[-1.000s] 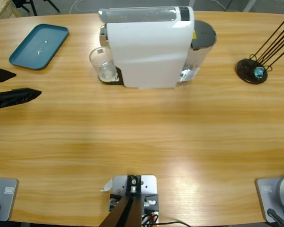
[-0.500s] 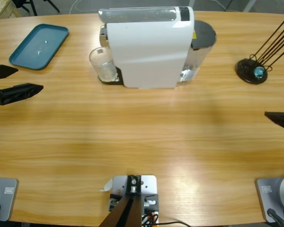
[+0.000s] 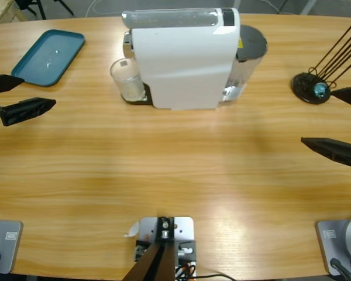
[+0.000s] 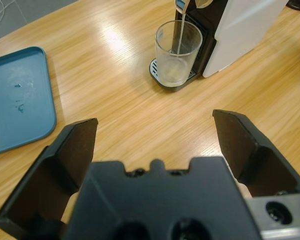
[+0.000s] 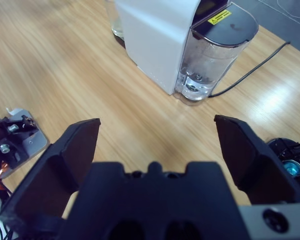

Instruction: Pour coffee

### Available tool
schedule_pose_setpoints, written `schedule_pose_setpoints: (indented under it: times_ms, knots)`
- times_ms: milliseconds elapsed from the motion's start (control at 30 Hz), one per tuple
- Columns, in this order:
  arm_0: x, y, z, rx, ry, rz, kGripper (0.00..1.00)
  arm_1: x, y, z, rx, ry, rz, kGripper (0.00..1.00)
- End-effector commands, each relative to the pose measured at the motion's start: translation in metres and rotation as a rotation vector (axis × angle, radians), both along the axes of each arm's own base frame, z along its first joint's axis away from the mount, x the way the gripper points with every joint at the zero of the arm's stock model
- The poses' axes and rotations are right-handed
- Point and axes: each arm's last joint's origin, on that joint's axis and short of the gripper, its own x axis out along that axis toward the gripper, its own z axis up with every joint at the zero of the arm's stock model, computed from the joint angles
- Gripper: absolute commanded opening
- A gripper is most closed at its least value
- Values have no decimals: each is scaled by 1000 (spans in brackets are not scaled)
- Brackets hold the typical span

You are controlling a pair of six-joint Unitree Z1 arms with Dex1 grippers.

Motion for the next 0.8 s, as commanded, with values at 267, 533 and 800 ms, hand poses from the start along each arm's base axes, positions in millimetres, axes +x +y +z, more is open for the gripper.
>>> schedule_pose_setpoints:
  times_ms: [267,533,800]
  knots:
    - [-12,8,-10,-4,-26,-56,990,5,5,-20,-12,78,2,1000]
    - [-13,8,-12,-7,-43,-71,968,8,7,-22,-10,83,1,1000]
    - [-11,7,-14,-1,-38,-71,968,10,10,-24,-13,91,8,1000]
